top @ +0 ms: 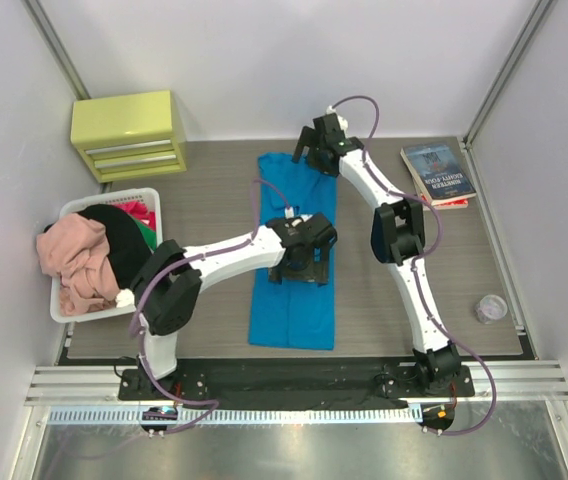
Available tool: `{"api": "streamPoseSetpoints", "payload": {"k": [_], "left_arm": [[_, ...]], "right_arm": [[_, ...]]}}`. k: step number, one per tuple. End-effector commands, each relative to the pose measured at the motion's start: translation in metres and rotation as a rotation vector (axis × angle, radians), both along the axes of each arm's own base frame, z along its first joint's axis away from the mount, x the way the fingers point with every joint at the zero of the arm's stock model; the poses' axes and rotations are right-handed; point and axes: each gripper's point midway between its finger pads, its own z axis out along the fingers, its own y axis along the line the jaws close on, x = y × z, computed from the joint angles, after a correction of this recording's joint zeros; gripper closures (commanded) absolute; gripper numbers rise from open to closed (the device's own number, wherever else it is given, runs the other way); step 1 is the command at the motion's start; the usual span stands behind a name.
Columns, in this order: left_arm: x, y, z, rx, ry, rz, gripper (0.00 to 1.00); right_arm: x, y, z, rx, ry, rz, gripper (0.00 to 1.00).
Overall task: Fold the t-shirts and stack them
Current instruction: Rotate the tshirt 90 degrees
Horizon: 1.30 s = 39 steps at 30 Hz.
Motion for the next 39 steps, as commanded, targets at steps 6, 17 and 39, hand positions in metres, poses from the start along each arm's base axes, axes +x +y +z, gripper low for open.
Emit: {"api": "streamPoseSetpoints", "payload": {"k": [6,17,39], "left_arm": [[0.03,0.033,0.157,-0.323,-0.243,0.036,0.0],[0.036,0.088,0.168,-0.719,-0.311,0.197,0.0],[-0.041,0.132,0.031,-0.388,0.134,0.263,0.03]], "right_arm": [[-0.072,0.0,0.219,0.064,-0.293,0.254,0.0],[-0.156,0.014,0.186,0.301,-0.236,0.387,0.0],[-0.385,-0.085,0.013,0.289,0.353,0.133,0.03]]}}
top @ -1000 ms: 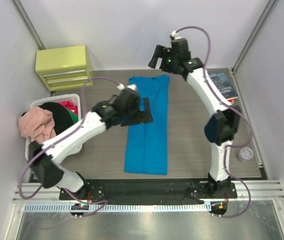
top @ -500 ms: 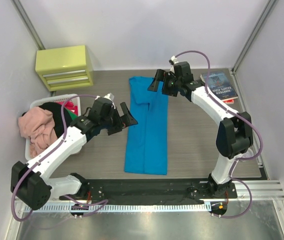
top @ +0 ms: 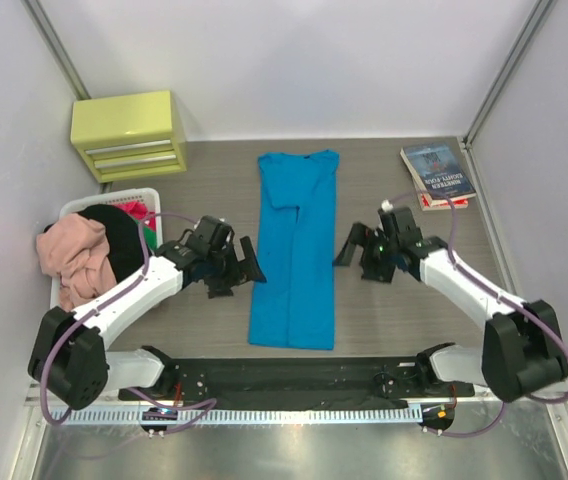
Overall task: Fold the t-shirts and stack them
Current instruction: Rotate the tshirt 90 degrees, then grab the bottom of the folded rectangular tshirt with both arms
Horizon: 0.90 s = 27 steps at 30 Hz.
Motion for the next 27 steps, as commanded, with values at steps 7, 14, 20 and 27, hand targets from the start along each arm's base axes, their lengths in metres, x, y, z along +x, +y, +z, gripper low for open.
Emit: {"api": "streamPoseSetpoints", "payload": {"k": [7,14,20,27], "left_arm": [[-0.058,0.008,-0.029,-0.045,0.226,0.004,0.11],[-0.094,-0.002,-0.052,-0.071,0.317,0.028,0.19],[-0.1,-0.001,-0.059,-0.07,0.318,0.028,0.29],[-0.1,0.0,-0.067,-0.101,0.301,0.06,0.36]], "right_arm": [[-0.118,-0.006,-0.047,0.11,0.246,-0.007,0.05],[-0.157,0.006,-0.066,0.136,0.354,0.026,0.1],[-0.171,0.022,-0.073,0.151,0.37,0.042,0.18],[-0.186,0.023,-0.086,0.1,0.402,0.041,0.32]]}}
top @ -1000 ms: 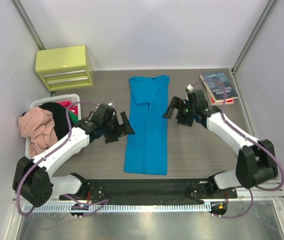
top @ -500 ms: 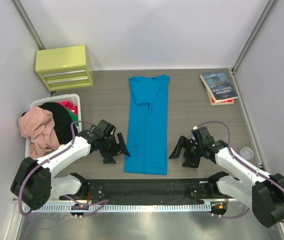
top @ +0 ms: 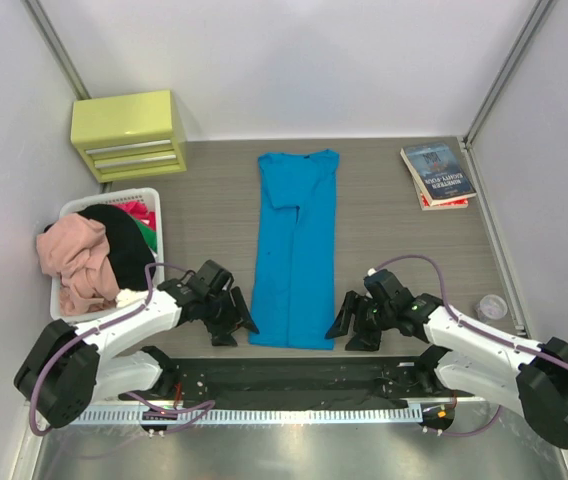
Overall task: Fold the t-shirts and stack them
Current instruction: Grab the bottom of the folded rectangular tshirt with both arms
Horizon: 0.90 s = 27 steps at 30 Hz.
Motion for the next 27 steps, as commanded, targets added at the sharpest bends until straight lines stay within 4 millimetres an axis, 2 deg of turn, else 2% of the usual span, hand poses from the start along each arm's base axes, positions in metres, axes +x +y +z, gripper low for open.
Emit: {"api": "streamPoseSetpoints", "payload": {"k": [1,4,6,8,16,22,25,27], "left_arm": [[0.009,-0.009,0.009,-0.058,-0.047,0.015,0.36],[0.009,-0.013,0.005,-0.068,-0.037,0.002,0.37],[0.007,-0.014,0.001,-0.071,-0.025,-0.005,0.44],[0.004,-0.014,-0.002,-0.069,-0.01,-0.01,0.45],[-0.005,-0.009,-0.011,-0.059,0.011,-0.018,0.51],[-0.002,-0.01,-0.017,-0.05,0.008,-0.027,0.58],[-0.002,-0.01,-0.019,-0.05,0.008,-0.032,0.64],[-0.002,-0.01,-0.019,-0.05,0.004,-0.037,0.73]], "right_arm": [[-0.009,-0.008,-0.021,-0.072,0.052,-0.036,0.33],[-0.012,-0.001,-0.023,-0.056,0.053,-0.014,0.39],[-0.013,-0.001,-0.026,-0.068,0.058,-0.006,0.44],[-0.012,0.001,-0.029,-0.066,0.056,0.0,0.47],[-0.016,0.003,-0.035,-0.084,0.07,0.014,0.6],[-0.02,-0.001,-0.039,-0.107,0.081,0.023,0.69],[-0.02,-0.002,-0.039,-0.112,0.081,0.028,0.72],[-0.019,-0.002,-0.039,-0.119,0.072,0.029,0.75]]}}
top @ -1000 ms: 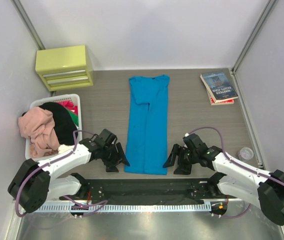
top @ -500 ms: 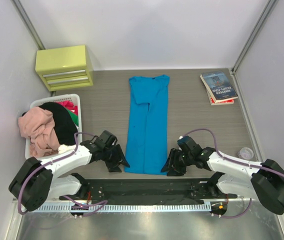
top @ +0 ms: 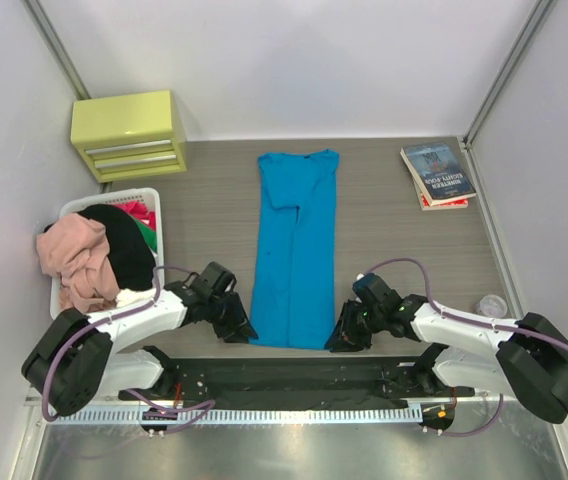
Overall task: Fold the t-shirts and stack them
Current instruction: Grab the bottom of the folded rectangular tshirt with both arms
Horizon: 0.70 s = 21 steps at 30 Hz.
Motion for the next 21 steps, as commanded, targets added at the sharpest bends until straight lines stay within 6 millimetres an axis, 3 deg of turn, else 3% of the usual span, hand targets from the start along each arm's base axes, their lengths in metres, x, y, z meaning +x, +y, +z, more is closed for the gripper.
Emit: {"api": "streamPoseSetpoints", "payload": {"k": [1,3,4,6,12,21], "left_arm": [[-0.001,0.003,-0.008,0.018,-0.013,-0.015,0.76],[-0.002,0.005,-0.009,0.024,-0.011,-0.017,0.98],[-0.003,0.005,-0.01,0.026,-0.011,-0.019,1.0],[-0.003,0.004,-0.007,0.017,-0.014,-0.026,1.0],[0.013,-0.006,0.021,-0.016,-0.098,-0.07,1.0],[0.068,-0.015,0.076,0.012,-0.276,-0.098,1.0]], "right_arm": [[-0.007,-0.024,-0.024,-0.135,0.009,-0.006,0.76],[-0.006,-0.024,-0.024,-0.139,0.004,-0.005,0.83],[-0.006,-0.024,-0.025,-0.143,0.004,-0.001,0.88],[0.001,-0.02,-0.018,-0.136,-0.021,0.004,0.99],[0.024,-0.004,0.012,-0.103,-0.111,0.016,0.99],[0.074,0.013,0.065,-0.085,-0.278,-0.006,0.99]]}}
